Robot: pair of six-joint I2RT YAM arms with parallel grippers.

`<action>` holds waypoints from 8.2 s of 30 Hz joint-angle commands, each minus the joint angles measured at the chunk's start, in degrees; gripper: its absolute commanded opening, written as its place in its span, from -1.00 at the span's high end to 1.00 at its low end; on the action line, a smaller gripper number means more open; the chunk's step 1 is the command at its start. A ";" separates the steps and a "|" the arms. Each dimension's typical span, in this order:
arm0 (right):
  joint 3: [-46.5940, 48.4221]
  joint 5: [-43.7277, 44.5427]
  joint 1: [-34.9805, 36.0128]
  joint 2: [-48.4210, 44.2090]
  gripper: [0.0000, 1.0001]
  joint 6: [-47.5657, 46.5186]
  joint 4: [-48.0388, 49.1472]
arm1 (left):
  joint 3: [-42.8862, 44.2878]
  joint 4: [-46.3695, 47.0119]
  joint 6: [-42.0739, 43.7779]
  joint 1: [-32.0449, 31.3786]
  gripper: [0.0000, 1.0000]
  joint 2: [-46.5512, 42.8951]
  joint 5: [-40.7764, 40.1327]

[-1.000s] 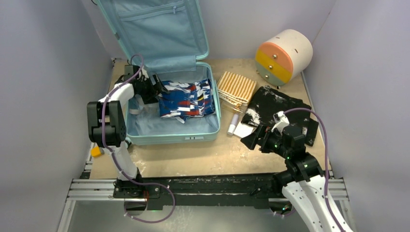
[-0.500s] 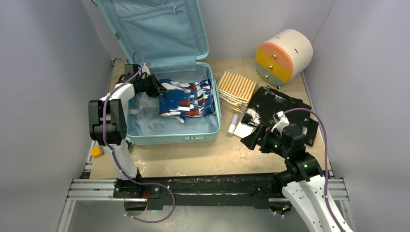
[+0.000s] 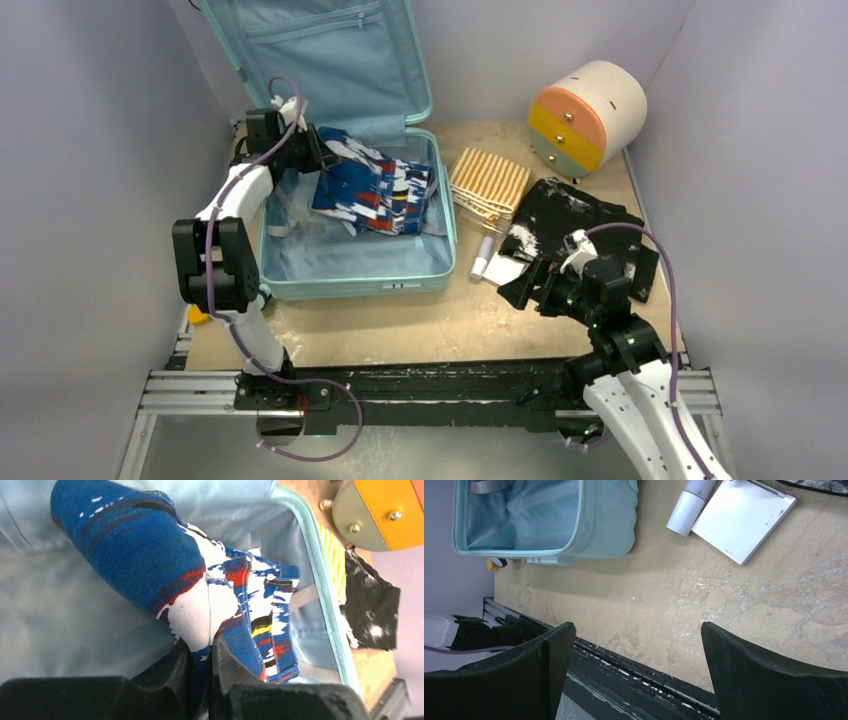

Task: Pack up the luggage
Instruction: Place the clothes in the luggage, then pick up the clothes at the center of the board.

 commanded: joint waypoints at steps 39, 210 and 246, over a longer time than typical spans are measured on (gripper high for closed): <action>2.53 -1.31 0.24 2.53 -0.97 0.77 2.89 | -3.03 16.11 -3.87 -5.68 0.16 -2.52 -26.87; 0.25 16.29 -24.83 7.17 1.00 31.90 3.00 | -10.80 10.85 -39.97 -51.69 -0.85 -11.41 -23.43; 9.36 18.04 -21.16 -0.35 1.00 21.62 8.29 | -3.98 -6.65 -49.04 -57.47 -0.92 -18.15 -39.75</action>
